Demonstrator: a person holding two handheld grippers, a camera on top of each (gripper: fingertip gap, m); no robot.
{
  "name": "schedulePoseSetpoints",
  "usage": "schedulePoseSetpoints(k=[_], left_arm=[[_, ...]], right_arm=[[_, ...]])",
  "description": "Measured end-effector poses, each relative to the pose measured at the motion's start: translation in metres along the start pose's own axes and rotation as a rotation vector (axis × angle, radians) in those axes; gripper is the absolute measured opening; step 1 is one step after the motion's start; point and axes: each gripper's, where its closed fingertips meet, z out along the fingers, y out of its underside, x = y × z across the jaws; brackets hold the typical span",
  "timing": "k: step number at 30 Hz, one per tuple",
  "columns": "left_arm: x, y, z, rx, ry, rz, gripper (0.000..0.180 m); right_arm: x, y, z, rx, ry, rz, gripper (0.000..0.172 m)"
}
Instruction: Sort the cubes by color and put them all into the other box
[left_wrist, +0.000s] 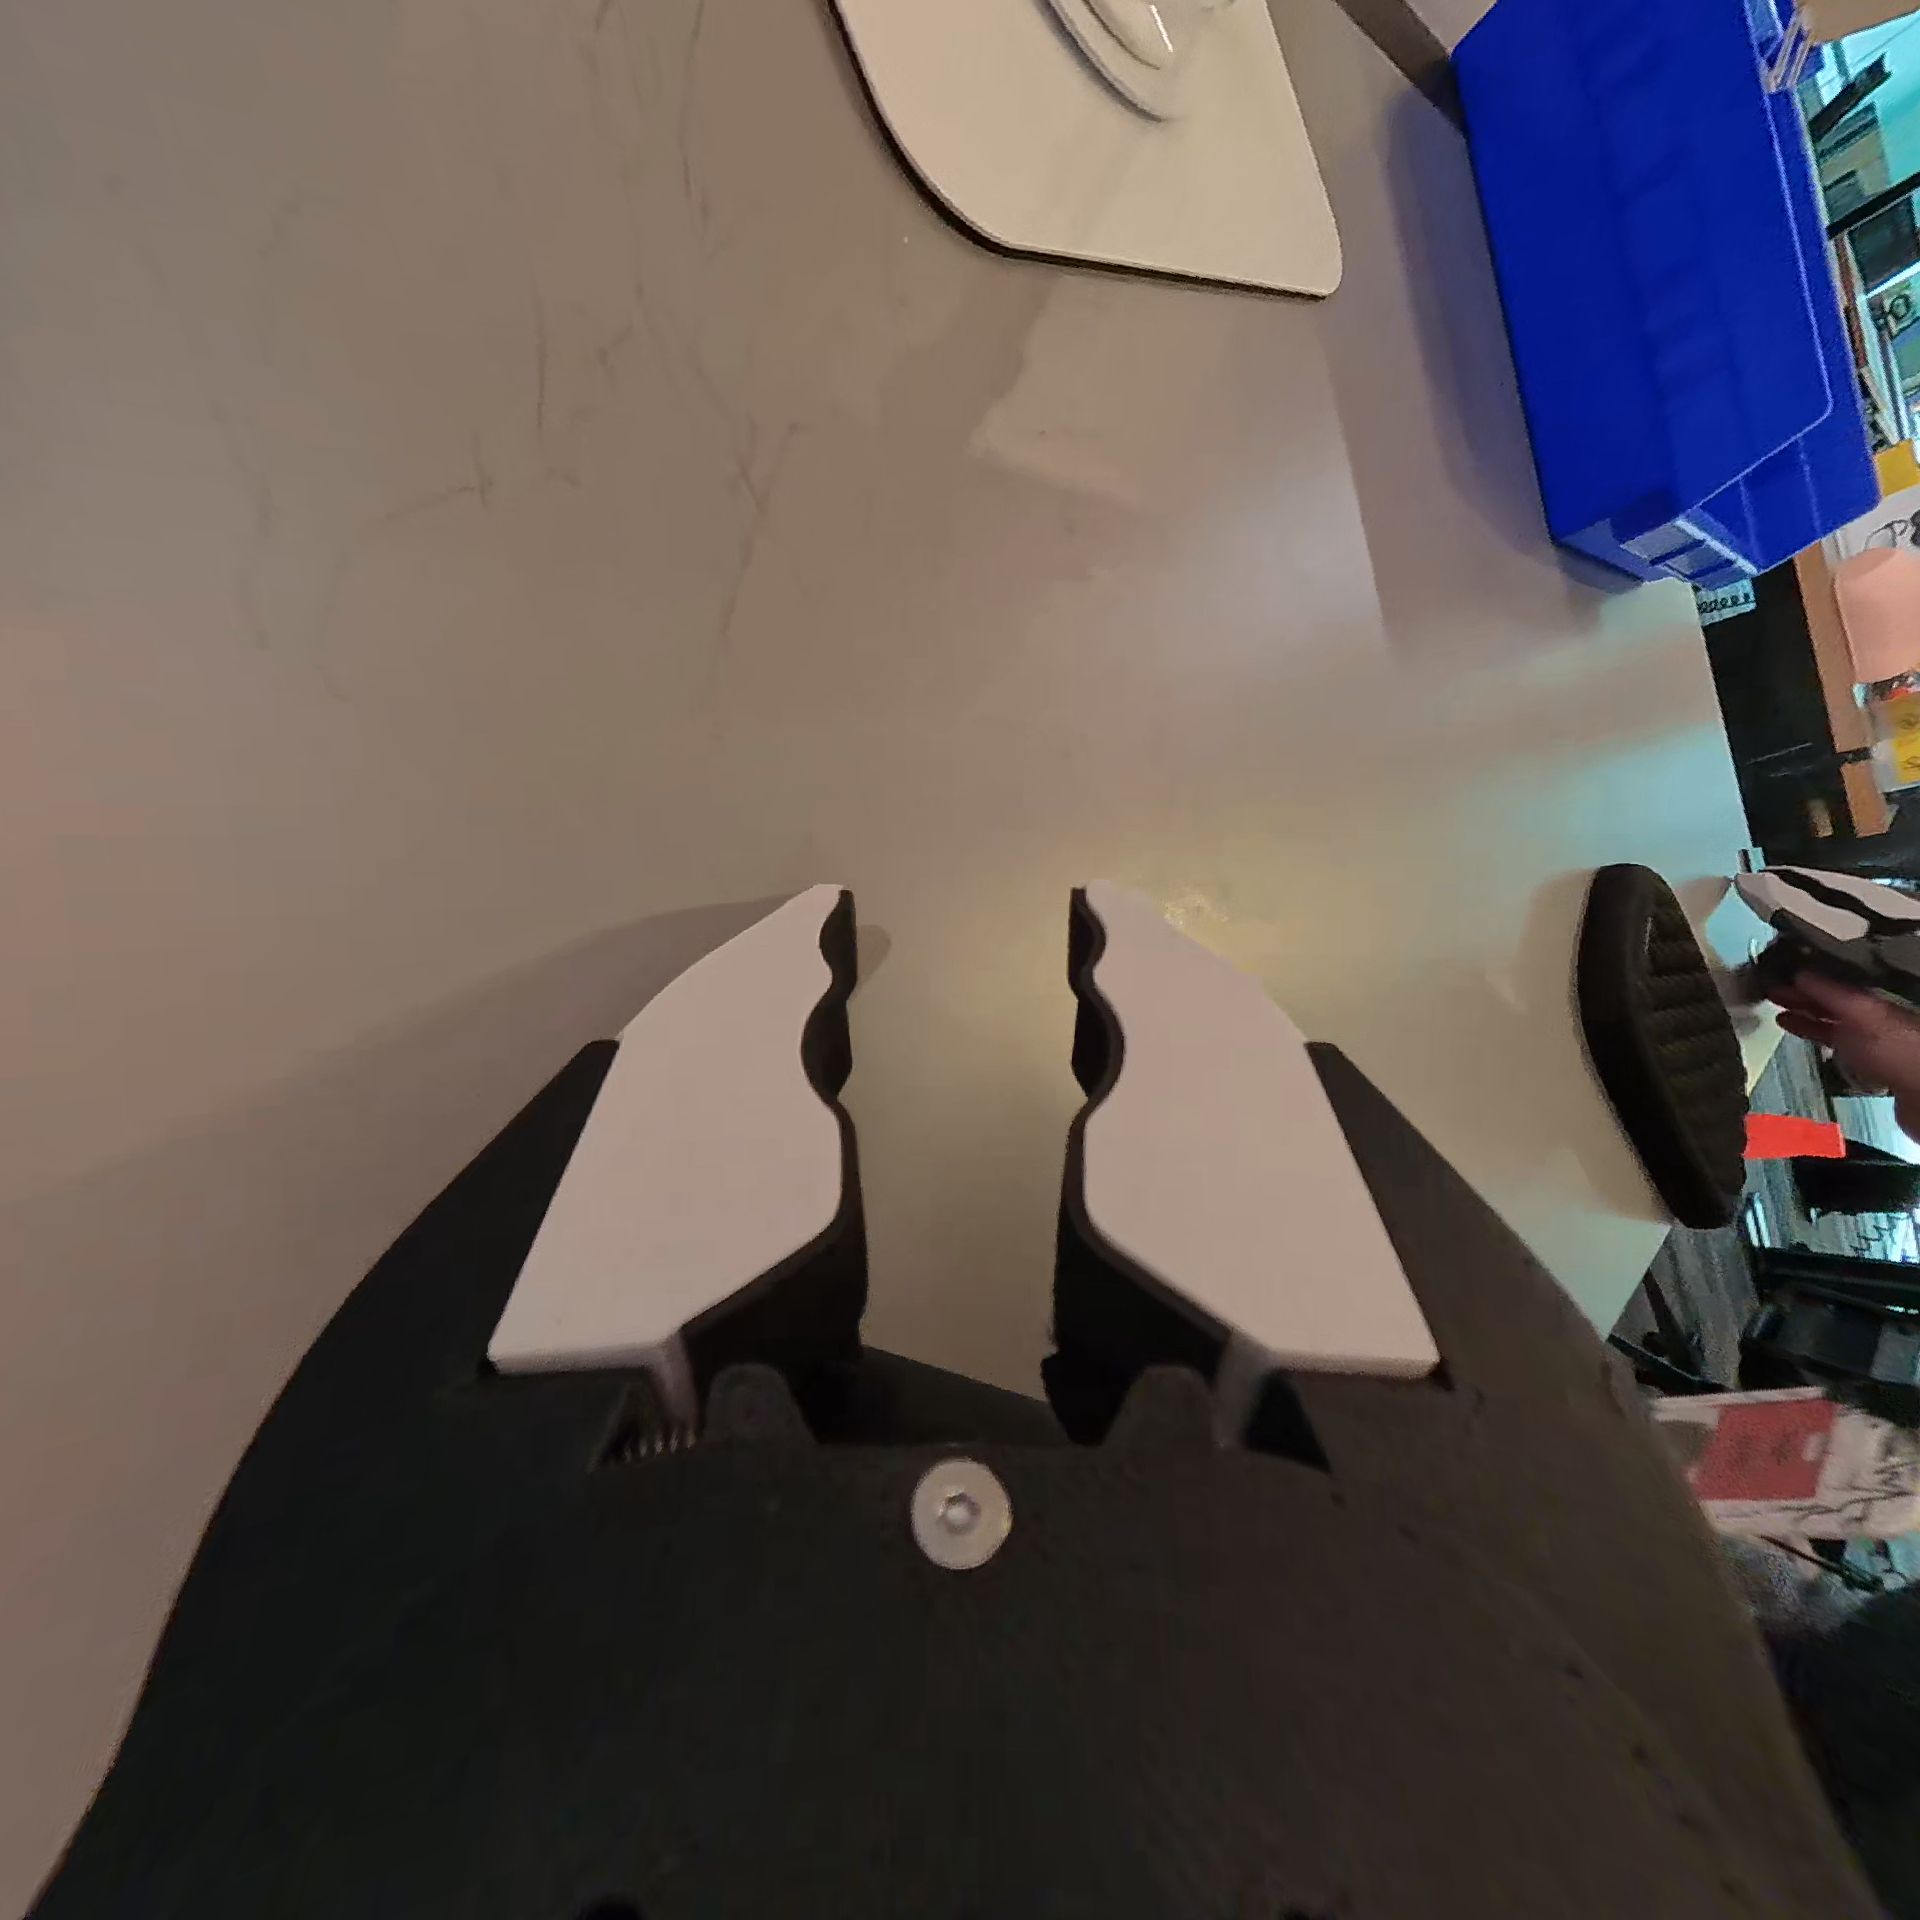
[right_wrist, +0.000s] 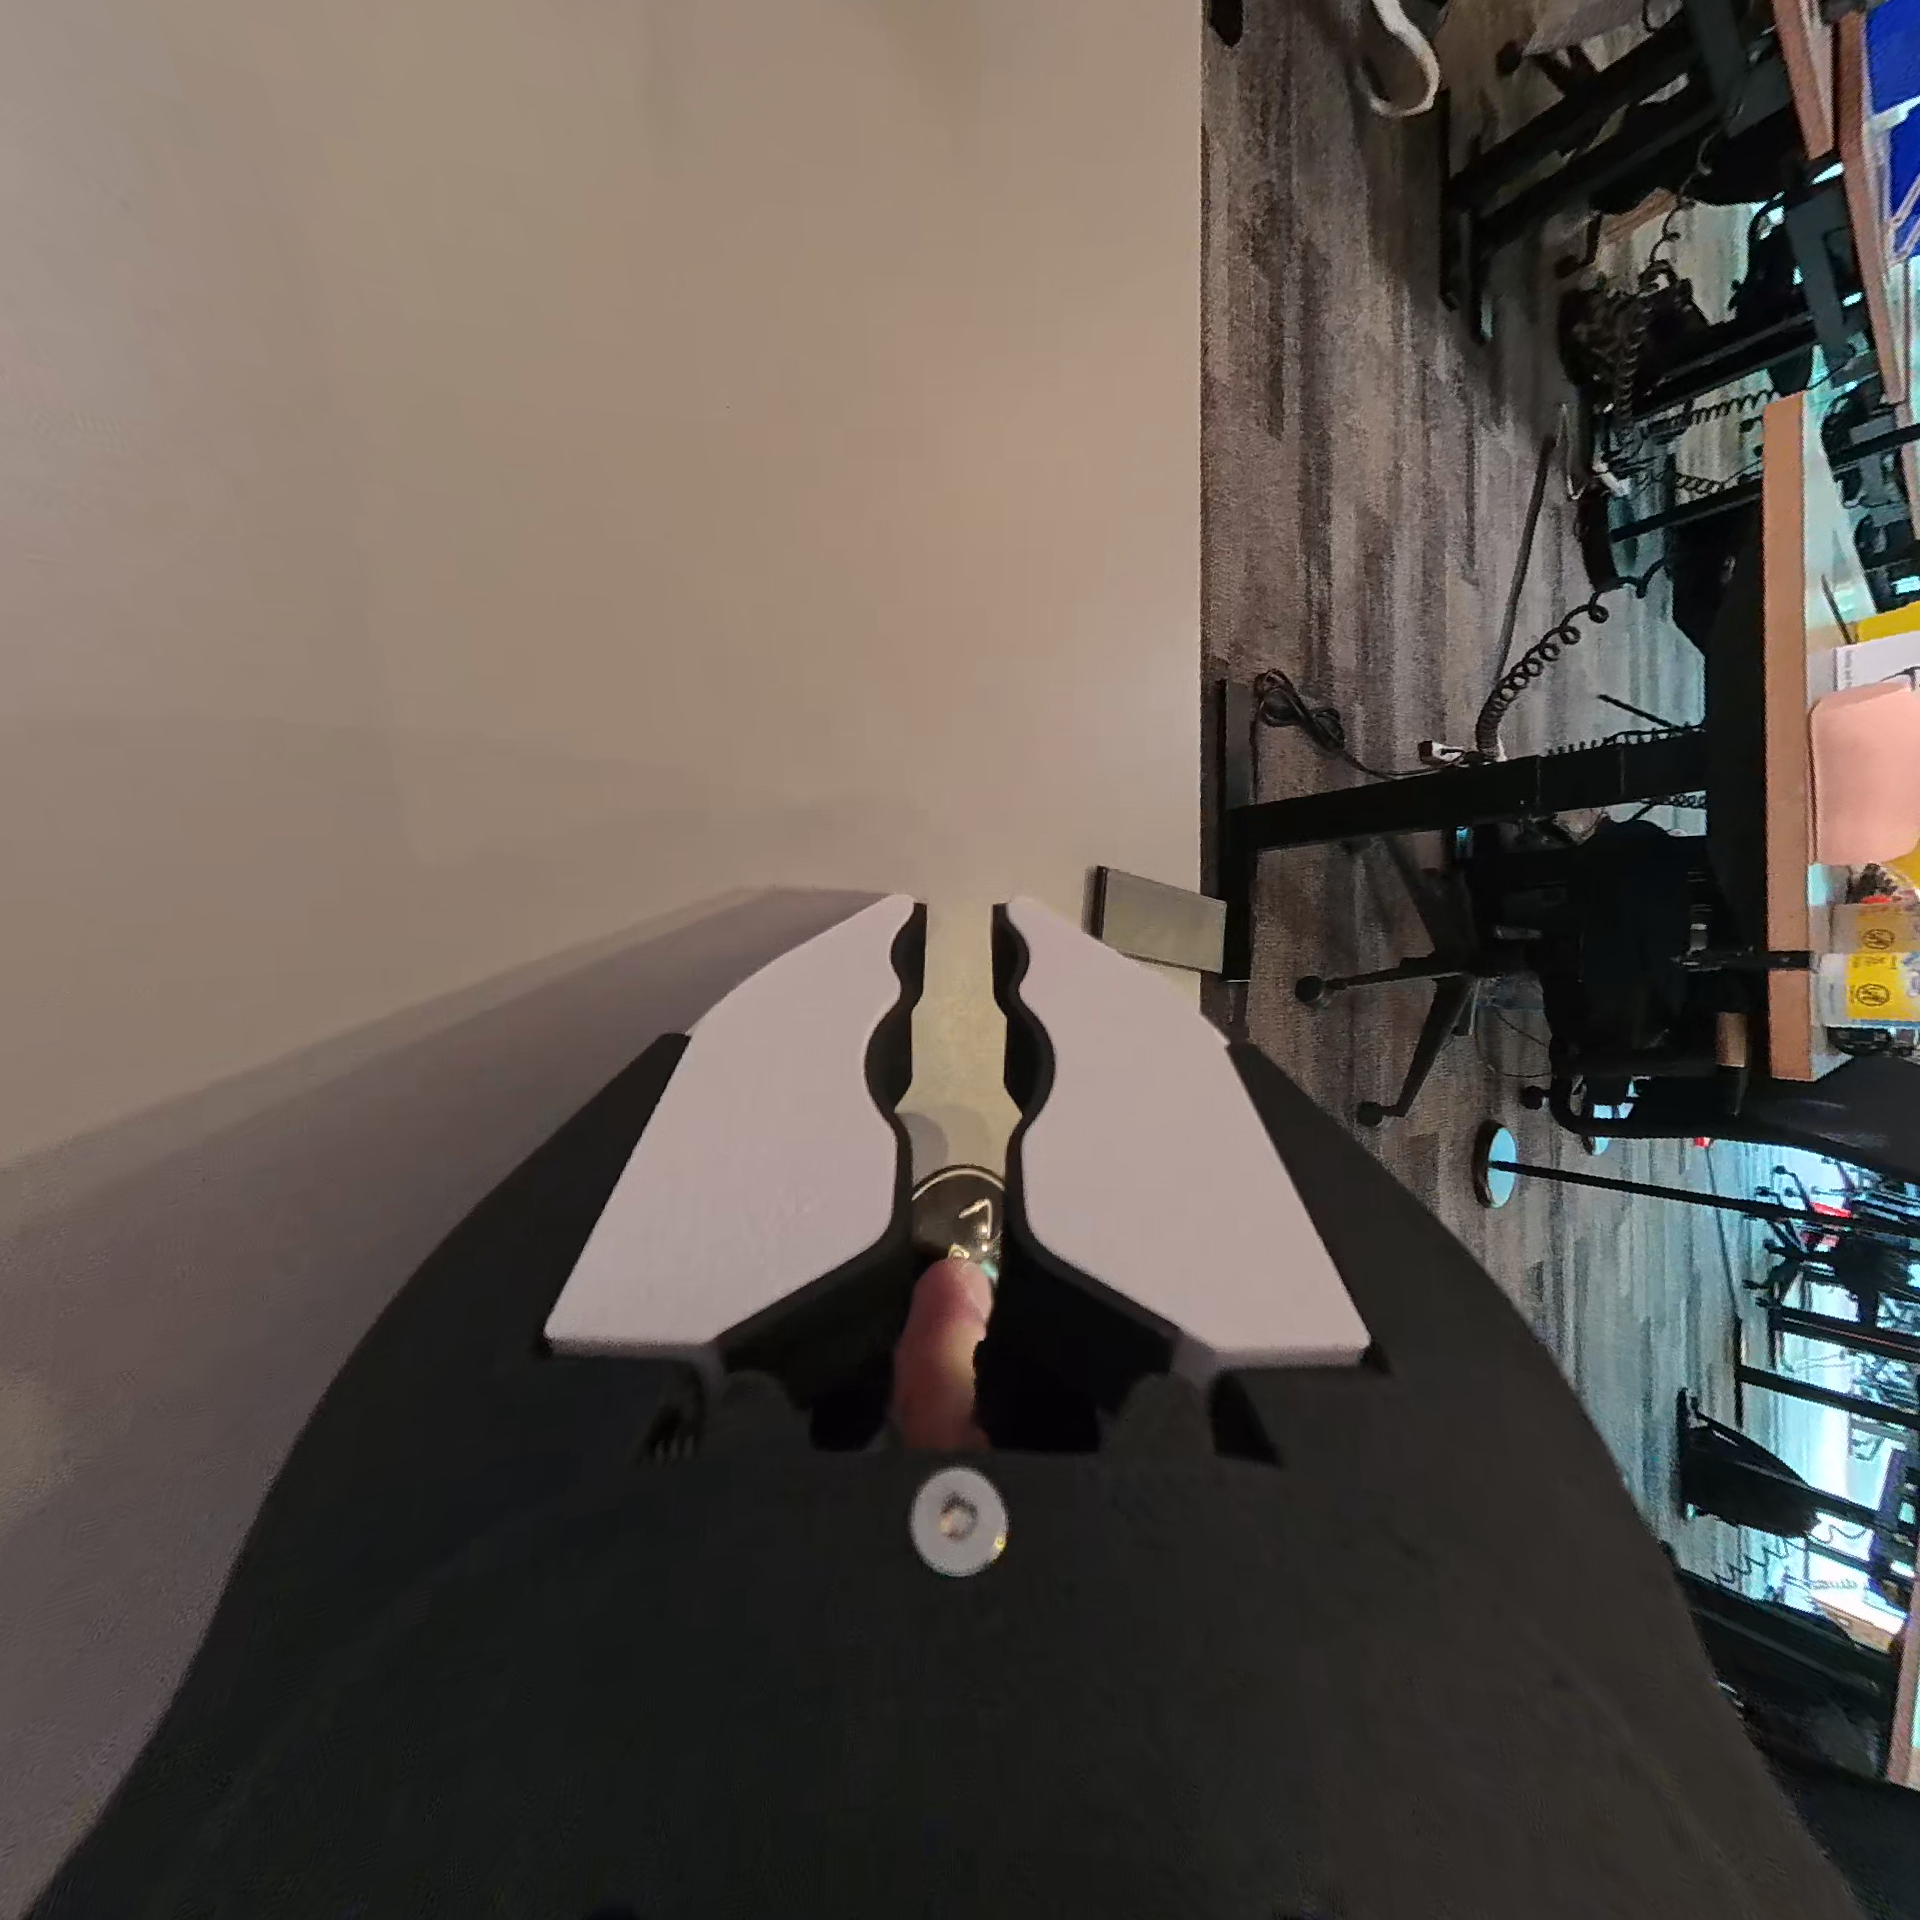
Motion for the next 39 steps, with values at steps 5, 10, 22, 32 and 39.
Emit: schedulePoseSetpoints(k=[5,10,22,32,39], left_arm=[[0.004,-0.001,-0.001,-0.034,0.003,-0.007,0.028],[0.007,-0.001,-0.001,-0.075,0.009,-0.032,0.014],[0.018,-0.007,-0.007,-0.115,0.022,-0.035,0.009],[0.031,-0.012,-0.012,-0.129,-0.025,0.04,0.014],[0.039,-0.016,-0.018,-0.124,-0.029,0.052,0.021]], right_arm=[[0.002,-0.002,-0.005,-0.022,-0.004,0.023,0.01],[0.006,-0.004,-0.008,-0.041,-0.018,0.031,0.007],[0.016,-0.011,-0.019,-0.039,-0.027,0.074,0.012],[0.022,-0.018,-0.027,-0.032,-0.041,0.052,0.012],[0.026,-0.024,-0.031,-0.027,-0.066,0.013,0.008]])
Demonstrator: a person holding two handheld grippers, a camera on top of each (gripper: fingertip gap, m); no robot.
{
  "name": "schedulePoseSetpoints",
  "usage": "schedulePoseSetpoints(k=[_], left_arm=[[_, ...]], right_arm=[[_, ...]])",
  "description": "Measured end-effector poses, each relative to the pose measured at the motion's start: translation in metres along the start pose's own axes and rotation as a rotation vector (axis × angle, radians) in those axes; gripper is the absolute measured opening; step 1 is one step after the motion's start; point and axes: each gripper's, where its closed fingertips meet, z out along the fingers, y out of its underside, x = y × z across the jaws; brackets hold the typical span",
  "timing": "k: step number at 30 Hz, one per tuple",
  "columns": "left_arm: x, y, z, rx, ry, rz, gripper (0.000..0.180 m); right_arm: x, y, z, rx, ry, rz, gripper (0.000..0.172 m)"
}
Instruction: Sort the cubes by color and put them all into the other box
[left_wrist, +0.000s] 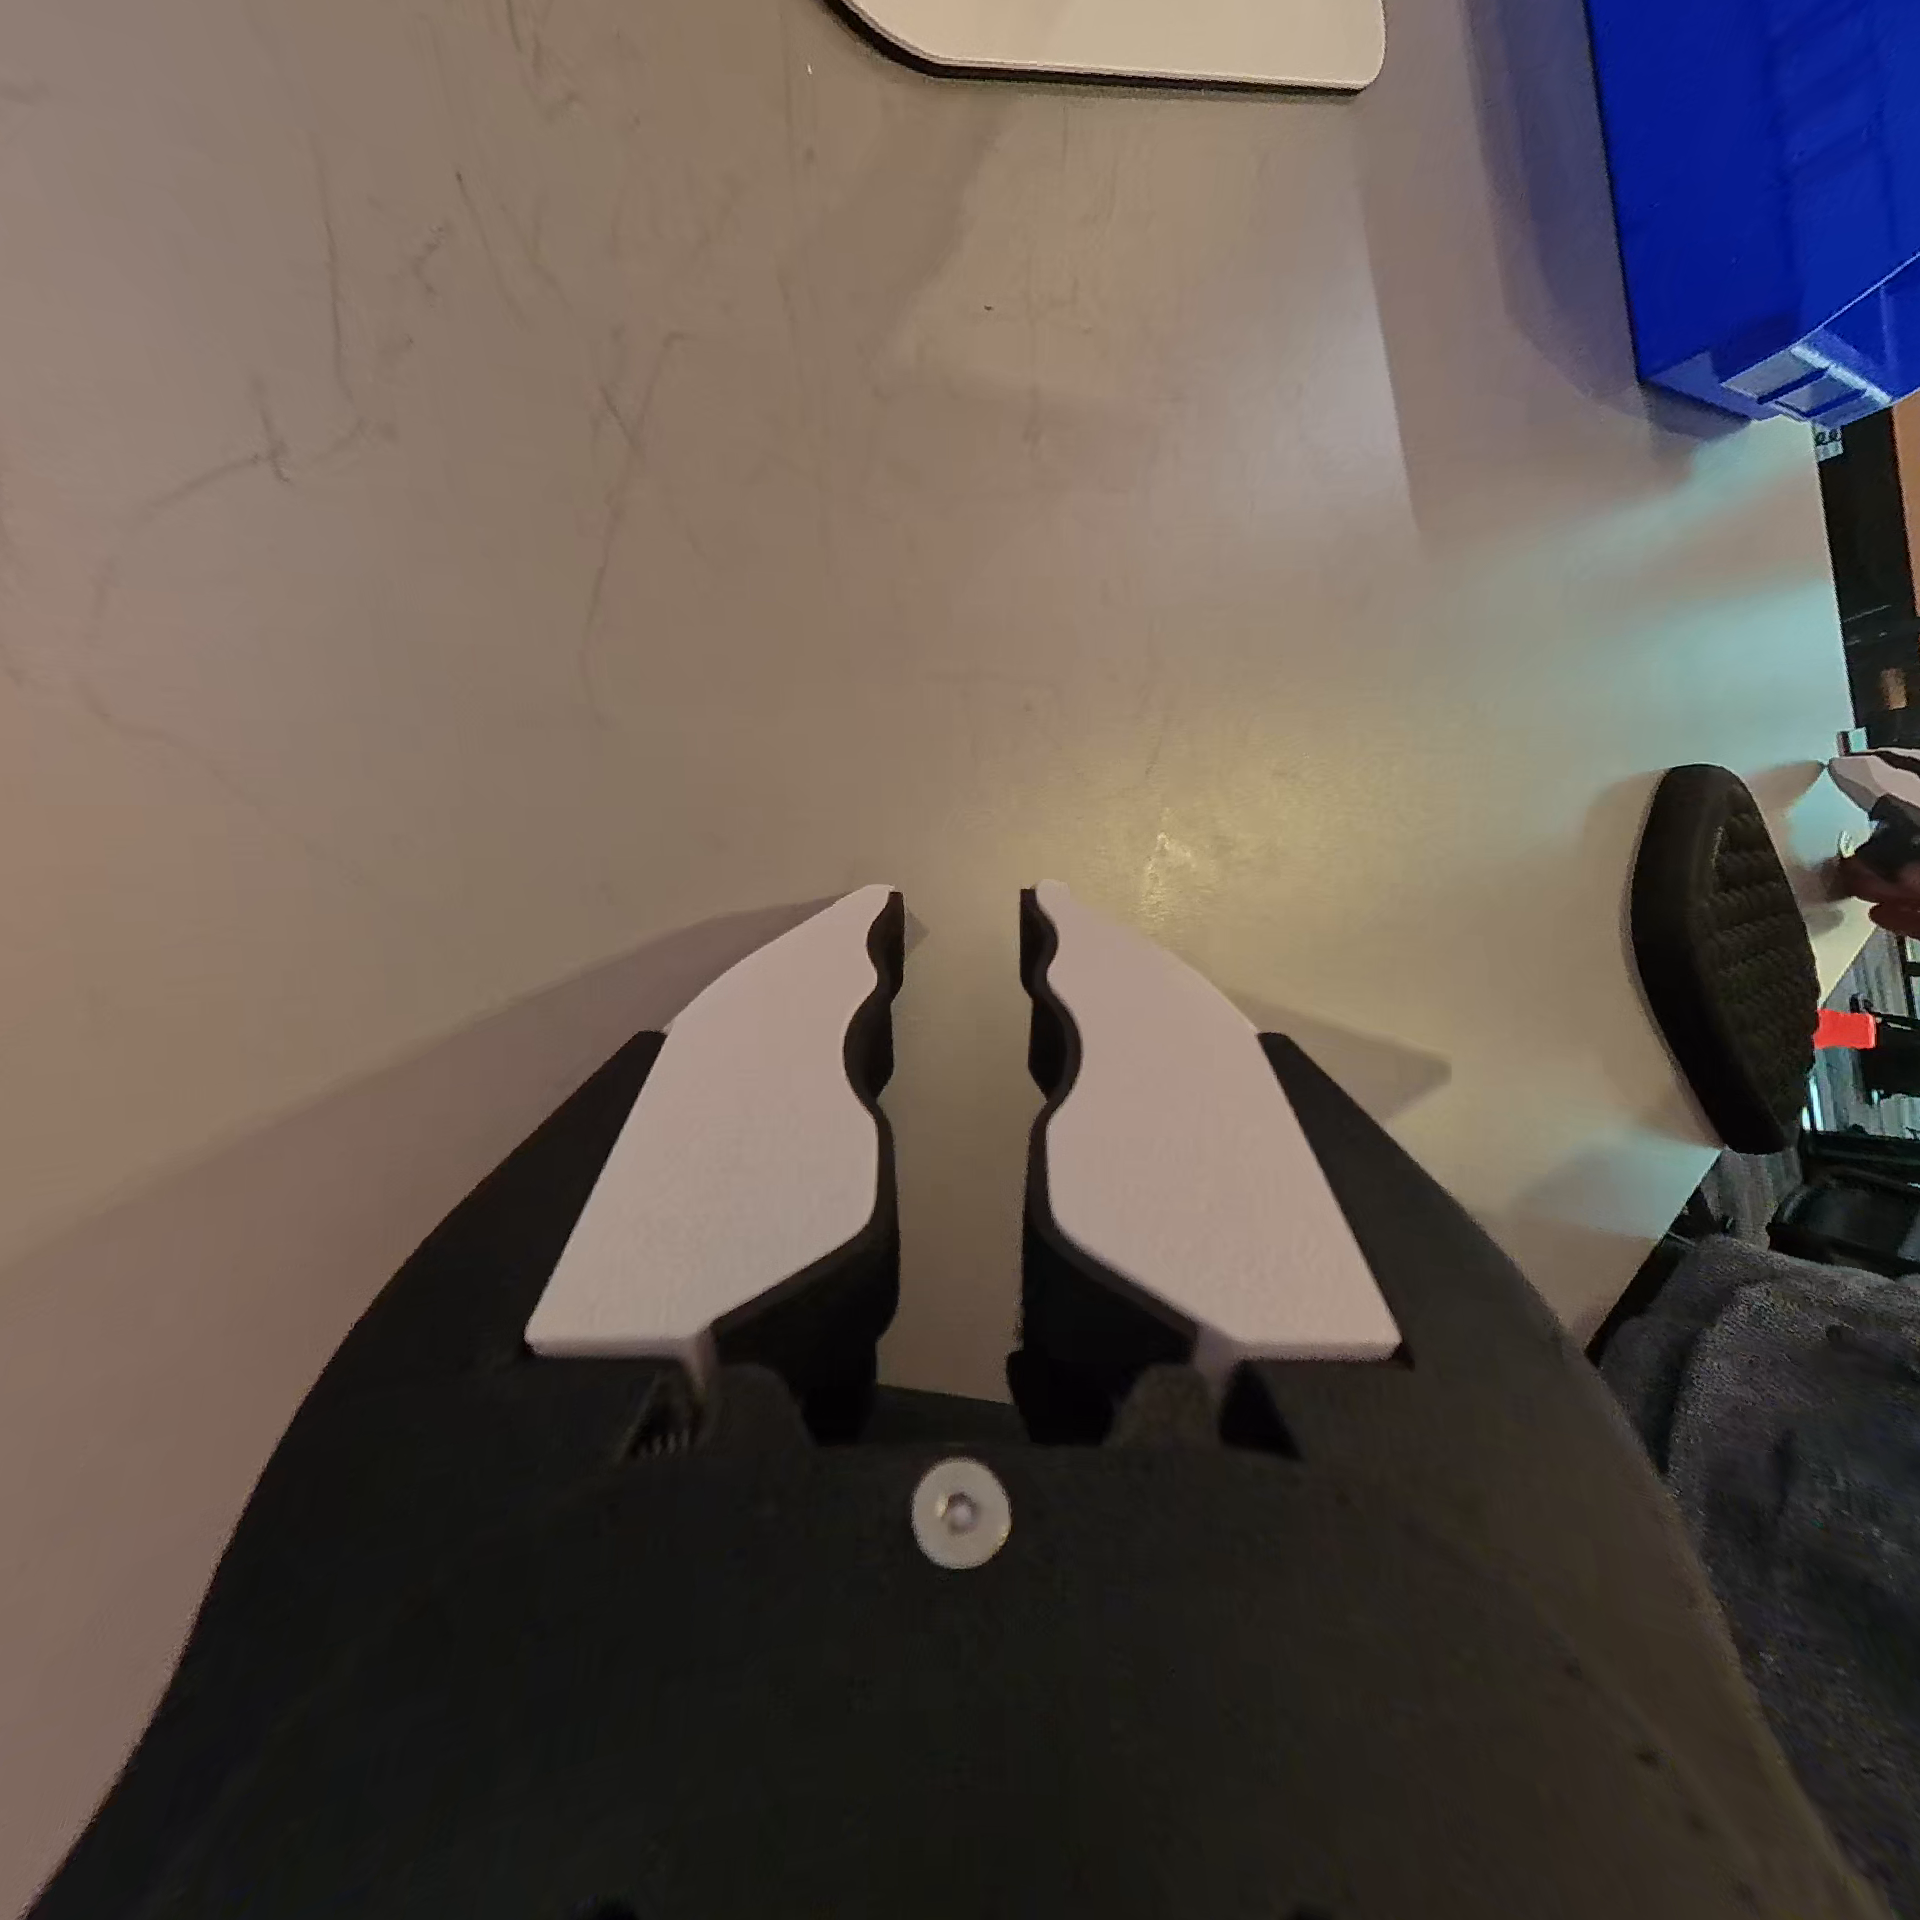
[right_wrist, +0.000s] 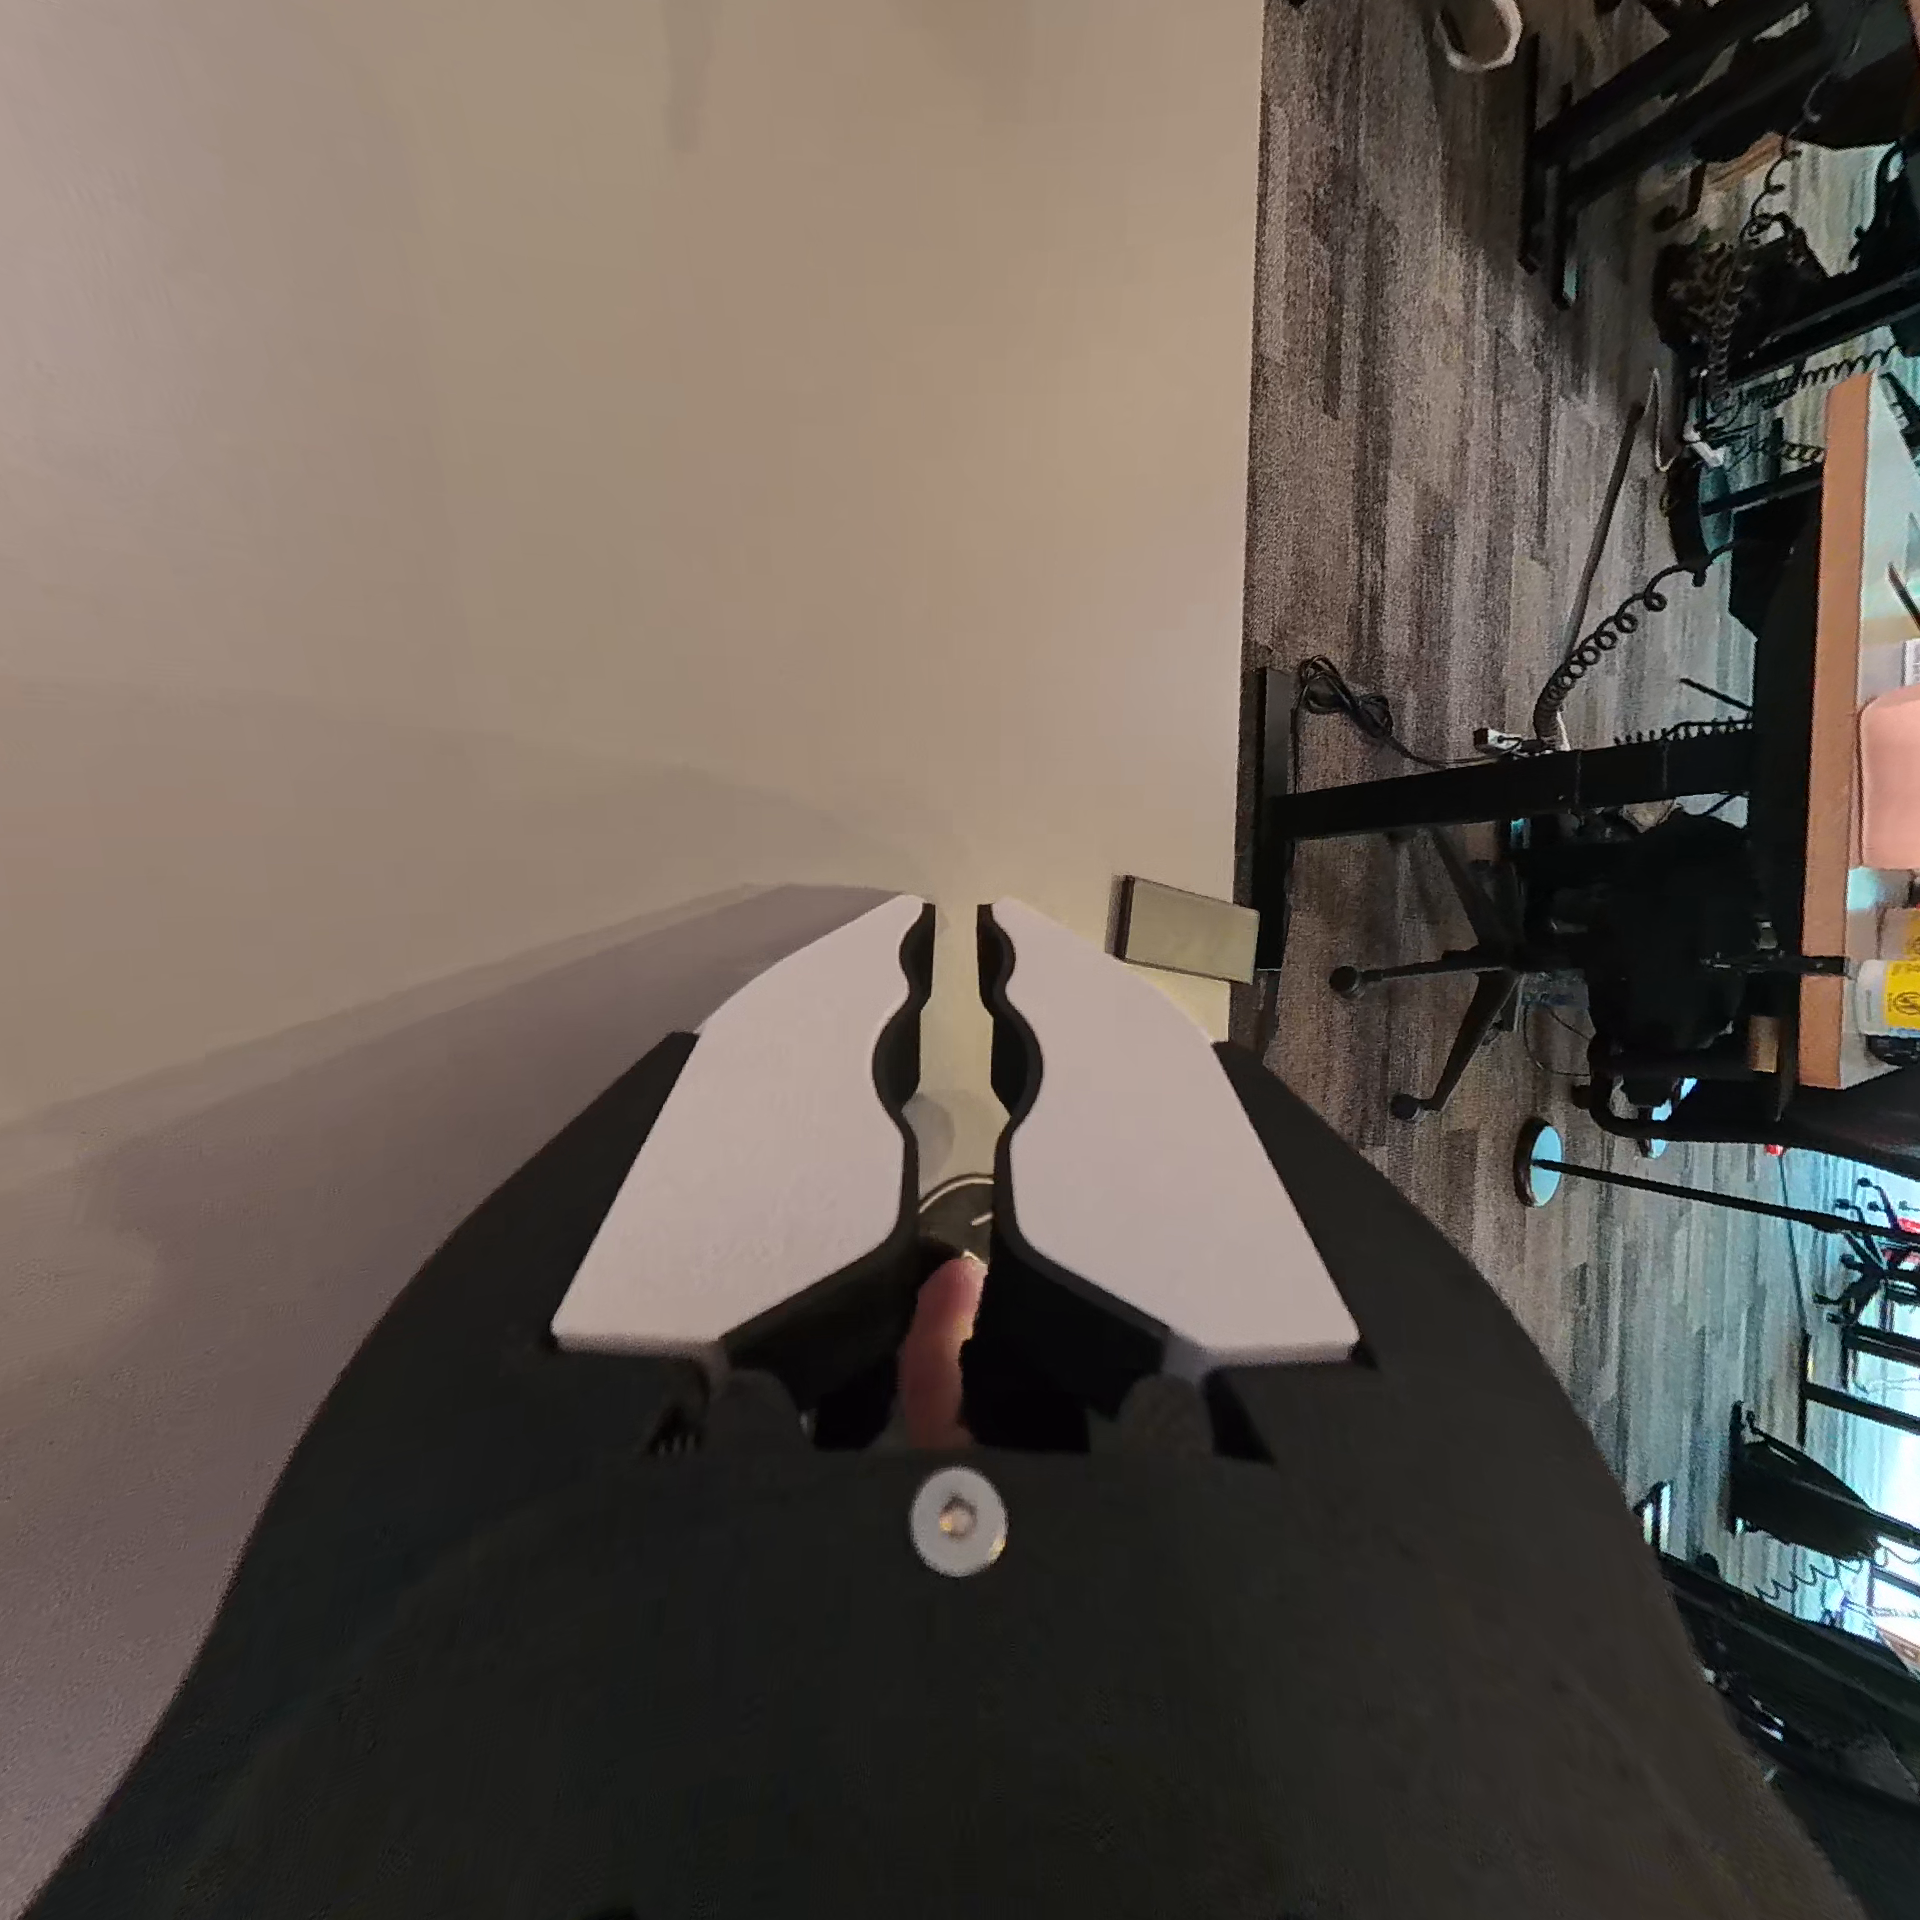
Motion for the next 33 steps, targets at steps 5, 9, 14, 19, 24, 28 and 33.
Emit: schedulePoseSetpoints(k=[5,9,14,19,24,28,33], left_arm=[[0.004,-0.003,-0.005,0.012,-0.01,0.006,0.024],[0.006,-0.007,-0.009,0.02,-0.009,0.004,0.027],[0.011,-0.008,-0.012,0.02,-0.011,0.03,0.033],[0.013,-0.009,-0.013,0.022,-0.004,0.027,0.035],[0.015,-0.009,-0.014,0.022,0.015,0.023,0.038],[0.017,-0.01,-0.015,0.017,0.026,0.024,0.041],[0.018,-0.01,-0.016,0.014,0.038,0.022,0.043]], right_arm=[[0.001,-0.004,-0.005,0.008,-0.029,-0.002,0.008],[0.004,-0.007,-0.009,0.01,-0.043,0.015,0.01],[0.004,-0.009,-0.014,0.017,-0.048,0.007,0.009],[0.006,-0.01,-0.015,0.015,-0.045,0.027,0.011],[0.007,-0.01,-0.016,0.01,-0.048,0.057,0.012],[0.008,-0.012,-0.018,0.029,-0.027,0.022,0.015],[0.0,-0.011,-0.022,0.052,0.003,-0.078,0.006]])
